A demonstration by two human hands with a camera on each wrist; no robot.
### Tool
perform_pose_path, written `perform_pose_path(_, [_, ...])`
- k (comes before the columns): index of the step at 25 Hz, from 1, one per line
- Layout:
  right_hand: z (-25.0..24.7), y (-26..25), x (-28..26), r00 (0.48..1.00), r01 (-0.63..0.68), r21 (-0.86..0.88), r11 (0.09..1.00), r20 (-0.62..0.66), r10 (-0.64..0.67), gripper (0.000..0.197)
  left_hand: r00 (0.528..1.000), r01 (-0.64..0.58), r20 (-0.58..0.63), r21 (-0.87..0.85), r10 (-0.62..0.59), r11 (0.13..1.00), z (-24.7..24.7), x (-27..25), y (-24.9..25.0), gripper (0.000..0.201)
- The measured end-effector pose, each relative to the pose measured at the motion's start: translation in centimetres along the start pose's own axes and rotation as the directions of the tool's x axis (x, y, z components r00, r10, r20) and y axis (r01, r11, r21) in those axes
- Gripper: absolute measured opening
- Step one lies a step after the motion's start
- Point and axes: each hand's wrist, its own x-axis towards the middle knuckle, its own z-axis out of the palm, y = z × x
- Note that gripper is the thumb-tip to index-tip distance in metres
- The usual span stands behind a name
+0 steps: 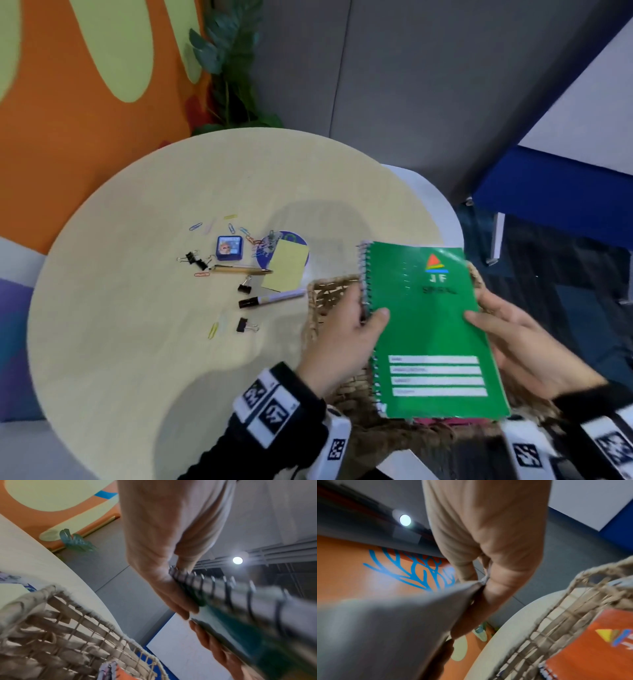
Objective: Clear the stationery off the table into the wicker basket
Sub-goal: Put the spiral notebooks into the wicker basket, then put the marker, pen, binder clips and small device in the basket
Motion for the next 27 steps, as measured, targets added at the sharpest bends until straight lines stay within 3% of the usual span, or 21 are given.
perform_pose_path(2, [-2.4, 0.4, -0.6, 1.0, 0.02, -0.096, 0.995, -0.011, -0.021, 0.037, 0.997, 0.028, 0.071, 0.176, -0.041, 0.984, -0.5, 0.4, 0.0, 0.038])
perform_pose_path(3, [-3.1, 0.5, -0.8, 1.0, -0.002, -0.147, 0.989, -0.011, 0.0, 0.038, 0.997, 0.04, 0.05, 0.292, -0.057, 0.956, -1.3, 0.6, -0.2, 0.041])
perform_pose_path(6, [-5.6, 1.4, -0.3, 0.985, -0.082, -0.257, 0.963, -0.166, 0.039, 0.03, 0.99, 0.105, -0.134, 0.549, -0.037, 0.829, -5.8, 1.6, -2.5, 0.036])
perform_pose_path(10, [-8.5, 3.7, 2.0, 0.923, -0.225, -0.441, 0.869, -0.381, 0.046, 0.022, 0.937, 0.269, -0.35, 0.721, 0.001, 0.638, -12.4, 3.8, -8.0, 0.028])
perform_pose_path(11, [-9.3, 4.2, 2.5, 0.917, -0.258, -0.523, 0.812, -0.398, 0.035, 0.03, 0.936, 0.289, -0.352, 0.747, -0.013, 0.599, -13.6, 4.5, -9.2, 0.028])
perform_pose_path(13, [-12.6, 6.0, 4.5, 0.926, -0.293, -0.727, 0.621, -0.377, -0.004, 0.064, 0.949, 0.293, -0.313, 0.809, -0.048, 0.51, -15.0, 5.8, -11.2, 0.027])
perform_pose_path(14, [-12.5, 6.1, 5.2, 0.915, -0.355, -0.791, 0.499, -0.403, 0.013, 0.059, 0.955, 0.286, -0.288, 0.841, -0.067, 0.459, -15.3, 6.3, -11.9, 0.028])
perform_pose_path(15, [-12.2, 6.3, 5.6, 0.899, -0.417, -0.846, 0.331, -0.438, 0.011, 0.041, 0.961, 0.276, -0.265, 0.871, -0.083, 0.406, -15.4, 6.8, -12.2, 0.027])
perform_pose_path(17, [-9.8, 5.3, 5.4, 0.885, -0.454, -0.878, 0.154, -0.464, -0.034, 0.016, 0.97, 0.243, -0.222, 0.919, -0.102, 0.31, -15.4, 7.6, -12.8, 0.026])
perform_pose_path(20, [-7.1, 4.2, 4.7, 0.859, -0.511, -0.858, -0.048, -0.51, -0.034, 0.026, 0.978, 0.199, -0.178, 0.953, -0.111, 0.229, -15.3, 8.7, -13.3, 0.024])
perform_pose_path(22, [-4.5, 2.4, 4.9, 0.875, -0.483, -0.865, -0.137, -0.473, -0.097, 0.026, 0.981, 0.183, -0.162, 0.959, -0.111, 0.215, -15.2, 9.2, -13.2, 0.024])
perform_pose_path(24, [0.5, -0.4, 5.1, 0.931, -0.322, -0.941, -0.101, -0.296, -0.213, 0.02, 0.979, 0.202, -0.187, 0.94, -0.08, 0.276, -15.3, 8.8, -12.5, 0.022])
perform_pose_path(27, [10.8, -4.0, 7.4, 0.937, 0.08, -0.988, 0.133, 0.029, -0.347, 0.009, 0.933, 0.292, -0.359, 0.749, -0.006, 0.595, -16.1, 6.1, -11.0, 0.017])
